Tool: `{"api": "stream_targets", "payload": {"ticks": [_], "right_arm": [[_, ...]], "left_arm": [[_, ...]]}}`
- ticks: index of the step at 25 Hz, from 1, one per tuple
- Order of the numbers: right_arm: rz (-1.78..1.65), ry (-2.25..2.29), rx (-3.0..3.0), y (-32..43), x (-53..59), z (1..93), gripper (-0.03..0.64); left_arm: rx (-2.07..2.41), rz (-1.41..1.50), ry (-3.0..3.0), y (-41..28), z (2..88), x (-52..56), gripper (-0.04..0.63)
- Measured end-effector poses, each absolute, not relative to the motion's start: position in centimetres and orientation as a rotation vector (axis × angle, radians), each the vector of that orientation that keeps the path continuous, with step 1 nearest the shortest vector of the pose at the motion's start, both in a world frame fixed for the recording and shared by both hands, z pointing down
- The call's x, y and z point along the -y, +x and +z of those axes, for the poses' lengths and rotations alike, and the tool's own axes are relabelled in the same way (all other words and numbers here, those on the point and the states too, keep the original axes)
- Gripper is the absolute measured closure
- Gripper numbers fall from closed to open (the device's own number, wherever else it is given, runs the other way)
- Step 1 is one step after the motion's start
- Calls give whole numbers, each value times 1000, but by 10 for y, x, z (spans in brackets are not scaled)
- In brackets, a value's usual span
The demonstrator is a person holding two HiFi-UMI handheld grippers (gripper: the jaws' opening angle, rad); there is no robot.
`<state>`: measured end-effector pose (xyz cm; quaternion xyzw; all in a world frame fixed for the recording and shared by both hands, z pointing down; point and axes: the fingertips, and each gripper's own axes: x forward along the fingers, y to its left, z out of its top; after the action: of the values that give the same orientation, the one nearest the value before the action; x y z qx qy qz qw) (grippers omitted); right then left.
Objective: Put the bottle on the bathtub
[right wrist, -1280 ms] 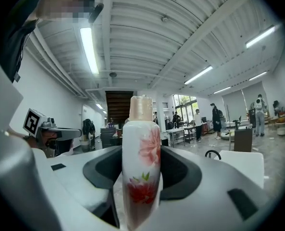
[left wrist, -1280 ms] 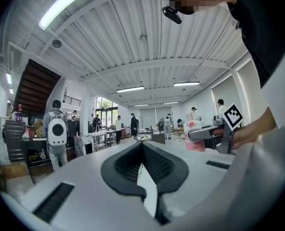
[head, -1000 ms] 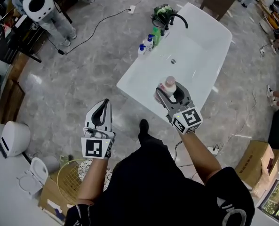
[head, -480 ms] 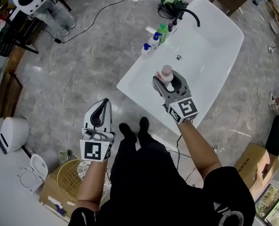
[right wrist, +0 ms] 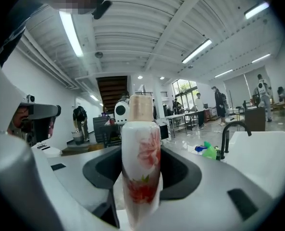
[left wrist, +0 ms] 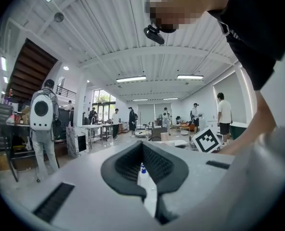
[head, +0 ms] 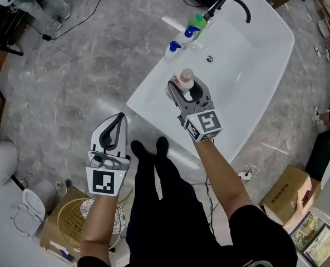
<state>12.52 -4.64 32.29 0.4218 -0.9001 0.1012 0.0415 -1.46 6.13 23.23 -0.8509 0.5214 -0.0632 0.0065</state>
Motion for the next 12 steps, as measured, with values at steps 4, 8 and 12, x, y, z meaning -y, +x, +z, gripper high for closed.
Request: {"api": "stream_targets", "payload": {"ticks": [4, 8, 12], "right_arm": [[312, 1289, 2743, 103, 68, 384, 387], [311, 1260, 2737, 81, 85, 440, 387], [316, 1258, 2734, 67, 100, 482, 387]], "left_arm": [[-1577, -213, -2686, -19, 293, -49, 588], [-1570, -222, -2712, -23, 339, -42, 588], [-1570, -199, -2745, -25, 372, -36, 589]]}}
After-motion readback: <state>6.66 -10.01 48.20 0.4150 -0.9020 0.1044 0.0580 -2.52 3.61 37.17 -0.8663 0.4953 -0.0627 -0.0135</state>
